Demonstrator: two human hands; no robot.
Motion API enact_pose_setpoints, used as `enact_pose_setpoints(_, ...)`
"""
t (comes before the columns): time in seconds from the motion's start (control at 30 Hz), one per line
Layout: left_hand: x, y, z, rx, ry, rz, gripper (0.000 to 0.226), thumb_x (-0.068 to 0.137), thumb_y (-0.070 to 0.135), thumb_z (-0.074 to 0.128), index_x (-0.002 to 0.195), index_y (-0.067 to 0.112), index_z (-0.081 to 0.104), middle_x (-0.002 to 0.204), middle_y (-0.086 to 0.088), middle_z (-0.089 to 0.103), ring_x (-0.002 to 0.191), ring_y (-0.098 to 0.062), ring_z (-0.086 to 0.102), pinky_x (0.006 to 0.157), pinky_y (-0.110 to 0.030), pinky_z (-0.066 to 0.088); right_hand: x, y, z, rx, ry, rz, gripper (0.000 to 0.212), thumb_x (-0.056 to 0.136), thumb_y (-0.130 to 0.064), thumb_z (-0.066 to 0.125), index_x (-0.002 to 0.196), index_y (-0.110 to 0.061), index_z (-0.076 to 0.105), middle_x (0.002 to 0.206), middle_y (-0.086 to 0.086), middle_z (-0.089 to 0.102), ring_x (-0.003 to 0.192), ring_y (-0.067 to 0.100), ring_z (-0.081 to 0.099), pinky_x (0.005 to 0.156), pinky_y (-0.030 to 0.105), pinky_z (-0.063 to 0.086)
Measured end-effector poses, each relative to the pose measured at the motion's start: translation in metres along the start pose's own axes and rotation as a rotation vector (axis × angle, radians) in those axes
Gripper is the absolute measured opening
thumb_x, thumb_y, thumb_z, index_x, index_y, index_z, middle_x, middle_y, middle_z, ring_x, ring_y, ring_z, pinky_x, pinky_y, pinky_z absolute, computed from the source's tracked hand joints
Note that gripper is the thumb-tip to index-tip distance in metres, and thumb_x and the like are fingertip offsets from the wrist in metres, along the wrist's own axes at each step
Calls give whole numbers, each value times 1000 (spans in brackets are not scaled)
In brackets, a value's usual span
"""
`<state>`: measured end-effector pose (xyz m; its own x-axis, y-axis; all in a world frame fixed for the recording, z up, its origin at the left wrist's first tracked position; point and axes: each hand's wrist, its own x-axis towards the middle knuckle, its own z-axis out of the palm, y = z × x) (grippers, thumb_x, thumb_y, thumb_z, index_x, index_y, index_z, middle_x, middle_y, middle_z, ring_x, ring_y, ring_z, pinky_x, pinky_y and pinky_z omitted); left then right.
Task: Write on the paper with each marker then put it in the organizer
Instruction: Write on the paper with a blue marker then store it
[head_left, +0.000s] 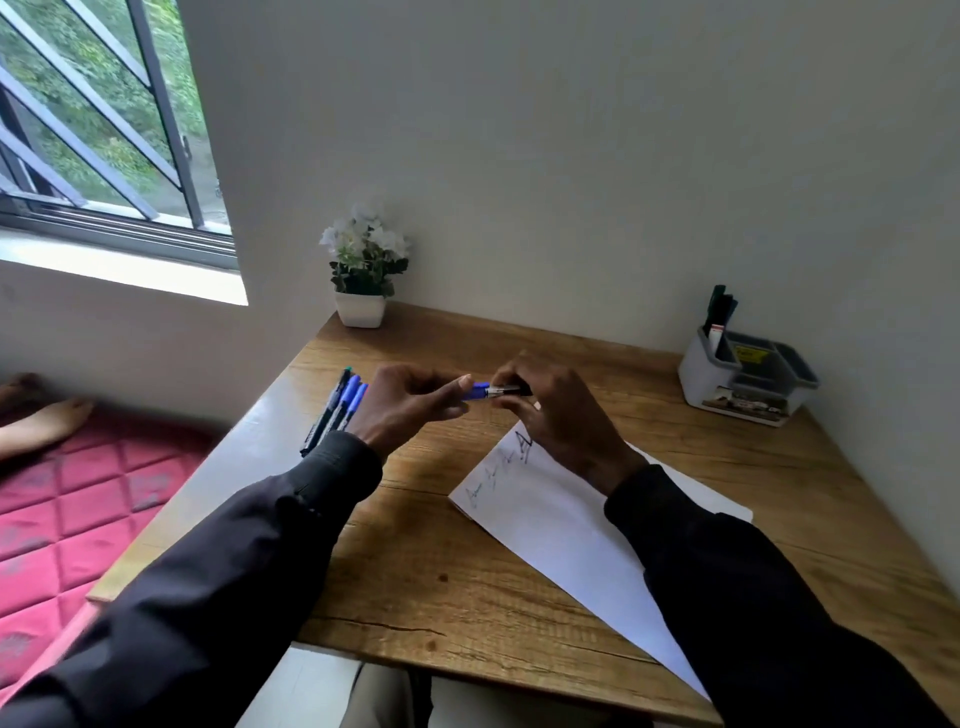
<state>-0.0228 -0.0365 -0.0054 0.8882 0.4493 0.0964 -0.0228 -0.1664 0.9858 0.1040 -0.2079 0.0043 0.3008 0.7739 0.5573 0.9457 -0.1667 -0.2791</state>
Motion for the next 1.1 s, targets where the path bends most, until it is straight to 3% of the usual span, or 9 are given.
enact_pose_setpoints(0.27, 8, 15, 30, 245, 7, 139, 19, 82, 18, 81, 100, 12, 79, 81, 0, 78, 76, -14, 75, 71, -31, 64, -12, 8, -19, -35, 20, -21, 14, 91, -6, 75, 105, -5, 77, 96, 7, 73, 85, 20, 67, 74, 31, 54)
enact_pose_setpoints(0.33, 8, 18, 27, 313, 91, 134, 17, 83, 18, 80, 100, 16, 79, 81, 2, 78, 74, -10, 74, 68, -27, 62, -15, 17, -31, -66, 3, -8, 11, 94, -9, 71, 102, -7, 78, 91, 7, 75, 79, 20, 68, 71, 29, 52)
enact_pose_setpoints(0.4, 7, 24, 3, 249, 268, 146, 20, 84, 13, 79, 103, 11, 78, 85, -2, 77, 71, 0, 70, 64, -12, 56, -26, 40, -57, -57, 52, 138, 11, 95, -17, 72, 100, -13, 81, 85, 3, 78, 73, 18, 71, 68, 32, 53)
enact_pose_setpoints(0.47, 4, 33, -21, 93, 313, 195, 22, 84, 10, 78, 104, 2, 75, 87, -8, 76, 74, -7, 72, 66, -11, 56, -41, 64, -85, 67, 89, 376, 10, 92, -20, 77, 100, -23, 80, 84, 0, 79, 72, 15, 74, 71, 39, 60)
enact_pose_setpoints(0.63, 15, 28, 11, 115, 45, 143, 12, 84, 12, 78, 96, 11, 75, 86, -9, 77, 80, -21, 76, 75, -29, 63, -44, 52, -68, 761, 83, 554, 22, 97, -12, 69, 118, -11, 73, 97, 16, 79, 69, 30, 73, 66, 36, 63)
enact_pose_setpoints(0.8, 31, 4, 17, 221, -96, 191, 23, 90, 4, 68, 107, 16, 60, 90, -8, 73, 83, -19, 74, 74, -34, 63, -52, 40, -42, 1110, 86, 611, 24, 104, -9, 56, 121, 0, 69, 109, 27, 74, 80, 33, 76, 72, 36, 64)
enact_pose_setpoints(0.93, 38, -7, 17, 390, -167, 233, 20, 94, 4, 63, 97, 24, 62, 92, -4, 70, 80, -16, 71, 70, -30, 60, -55, 47, -27, 1080, 73, 628, 32, 107, -2, 39, 122, -4, 67, 92, 11, 76, 85, 26, 74, 74, 34, 63)
enact_pose_setpoints(1.03, 47, -14, 22, 520, -199, 262, 21, 94, 5, 64, 96, 25, 69, 103, 2, 70, 89, -13, 67, 76, -29, 57, -63, 42, -18, 878, 67, 584, 23, 98, 2, 61, 118, -7, 67, 85, 5, 73, 83, 24, 71, 74, 35, 58)
enact_pose_setpoints(1.1, 52, -17, 27, 548, -186, 245, 23, 94, 7, 64, 104, 27, 70, 111, 5, 68, 98, -11, 65, 80, -25, 55, -67, 35, -14, 809, 105, 608, 17, 98, -6, 68, 115, -4, 67, 85, 12, 72, 79, 25, 68, 73, 33, 56)
